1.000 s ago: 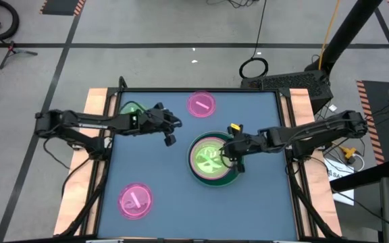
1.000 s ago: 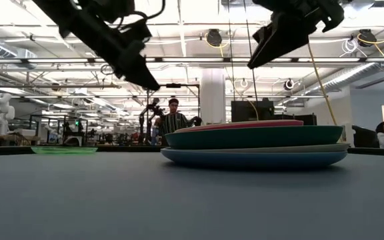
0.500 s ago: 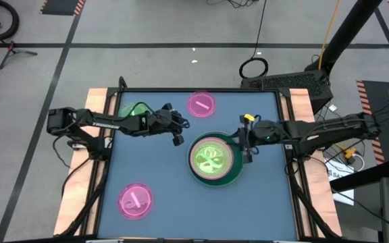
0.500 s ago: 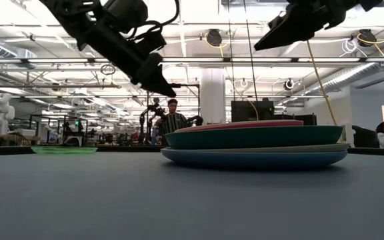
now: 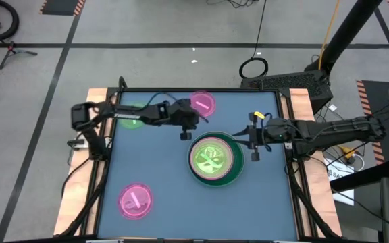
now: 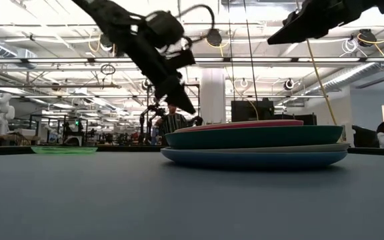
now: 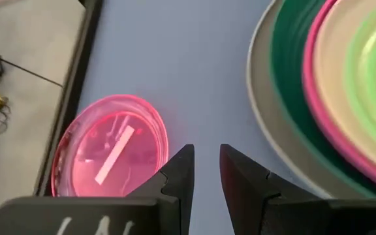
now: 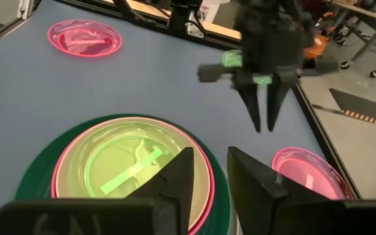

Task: Stack plastic plates
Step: Stack the top light pink plate on top of the light green plate

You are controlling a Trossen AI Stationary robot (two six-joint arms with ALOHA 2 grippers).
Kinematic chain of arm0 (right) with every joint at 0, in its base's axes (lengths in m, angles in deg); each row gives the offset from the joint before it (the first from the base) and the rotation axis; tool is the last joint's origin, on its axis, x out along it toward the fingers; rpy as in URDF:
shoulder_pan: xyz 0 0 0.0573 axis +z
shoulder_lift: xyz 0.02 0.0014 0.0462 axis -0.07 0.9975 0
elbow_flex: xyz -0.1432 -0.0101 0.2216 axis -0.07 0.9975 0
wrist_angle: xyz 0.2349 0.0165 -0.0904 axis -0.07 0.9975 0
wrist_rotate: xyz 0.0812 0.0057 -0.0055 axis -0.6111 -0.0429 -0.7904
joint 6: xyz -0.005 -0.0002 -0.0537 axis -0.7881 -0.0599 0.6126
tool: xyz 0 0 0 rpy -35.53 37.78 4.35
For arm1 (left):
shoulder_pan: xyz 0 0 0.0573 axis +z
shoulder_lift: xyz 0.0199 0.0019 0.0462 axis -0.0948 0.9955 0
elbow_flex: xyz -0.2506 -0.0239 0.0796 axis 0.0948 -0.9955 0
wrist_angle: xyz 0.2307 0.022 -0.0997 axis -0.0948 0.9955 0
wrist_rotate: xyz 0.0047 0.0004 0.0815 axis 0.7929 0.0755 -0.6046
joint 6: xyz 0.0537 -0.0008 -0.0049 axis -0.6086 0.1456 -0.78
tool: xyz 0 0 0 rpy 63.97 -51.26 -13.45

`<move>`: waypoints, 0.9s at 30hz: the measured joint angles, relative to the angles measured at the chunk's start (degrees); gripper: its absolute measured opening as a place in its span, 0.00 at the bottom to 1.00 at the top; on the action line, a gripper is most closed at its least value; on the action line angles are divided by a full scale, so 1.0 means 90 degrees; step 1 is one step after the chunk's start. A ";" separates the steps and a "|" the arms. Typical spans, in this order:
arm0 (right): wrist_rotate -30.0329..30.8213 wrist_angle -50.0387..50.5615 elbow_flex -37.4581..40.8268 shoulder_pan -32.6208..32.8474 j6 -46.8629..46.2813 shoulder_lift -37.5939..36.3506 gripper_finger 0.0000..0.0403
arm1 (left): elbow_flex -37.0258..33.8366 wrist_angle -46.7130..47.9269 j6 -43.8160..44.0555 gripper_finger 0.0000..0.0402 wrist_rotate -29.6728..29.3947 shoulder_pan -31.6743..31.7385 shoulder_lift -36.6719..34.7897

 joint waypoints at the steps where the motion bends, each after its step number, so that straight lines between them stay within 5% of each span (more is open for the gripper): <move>1: 0.0000 0.0013 0.0030 0.0000 -0.0002 -0.0033 0.22 | 0.0166 0.0122 -0.0059 0.20 0.0088 0.0076 0.0157; 13: 0.0000 0.0092 0.0074 0.0000 -0.0172 -0.0108 0.22 | 0.1229 0.1189 -0.0657 0.20 0.0894 0.0807 0.1277; 27: 0.0000 0.0152 0.0074 0.0002 -0.0269 -0.0108 0.22 | 0.1261 0.1259 -0.0591 0.21 0.0952 0.1048 0.1479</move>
